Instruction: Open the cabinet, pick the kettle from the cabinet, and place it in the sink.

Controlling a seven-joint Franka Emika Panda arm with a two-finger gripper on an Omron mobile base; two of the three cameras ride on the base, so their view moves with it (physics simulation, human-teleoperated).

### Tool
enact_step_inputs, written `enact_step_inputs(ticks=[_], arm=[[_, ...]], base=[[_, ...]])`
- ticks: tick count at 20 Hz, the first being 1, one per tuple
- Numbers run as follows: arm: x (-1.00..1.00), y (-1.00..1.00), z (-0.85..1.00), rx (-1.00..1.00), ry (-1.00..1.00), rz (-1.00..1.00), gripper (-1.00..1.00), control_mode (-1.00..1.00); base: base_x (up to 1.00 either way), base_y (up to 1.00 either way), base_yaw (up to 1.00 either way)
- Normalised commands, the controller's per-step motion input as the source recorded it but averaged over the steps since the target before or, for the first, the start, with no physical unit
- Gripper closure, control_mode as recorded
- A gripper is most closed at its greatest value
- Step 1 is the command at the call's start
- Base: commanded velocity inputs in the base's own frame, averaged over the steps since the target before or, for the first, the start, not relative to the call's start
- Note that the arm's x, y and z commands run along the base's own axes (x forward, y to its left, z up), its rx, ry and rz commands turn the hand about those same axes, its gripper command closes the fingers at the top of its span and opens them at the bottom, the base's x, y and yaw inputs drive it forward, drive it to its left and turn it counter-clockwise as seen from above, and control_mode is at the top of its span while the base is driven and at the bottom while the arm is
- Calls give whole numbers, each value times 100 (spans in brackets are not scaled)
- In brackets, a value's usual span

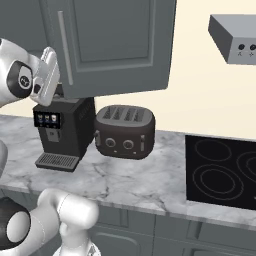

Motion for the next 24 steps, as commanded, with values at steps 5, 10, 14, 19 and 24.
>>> enact_step_inputs(ticks=[5, 10, 14, 19, 24], arm=[[-32, -48, -4, 0, 0, -1, -100, -100], [-27, -54, 0, 0, 0, -7, -100, -100], [-34, -59, 0, 0, 0, -10, -100, -100], [-38, -46, 0, 0, 2, -20, -100, -100], [-38, -46, 0, 0, 0, -21, -100, -100]], base=[[0, 0, 0], [0, 0, 0], [0, 0, 0], [0, 0, 0], [0, 0, 0]])
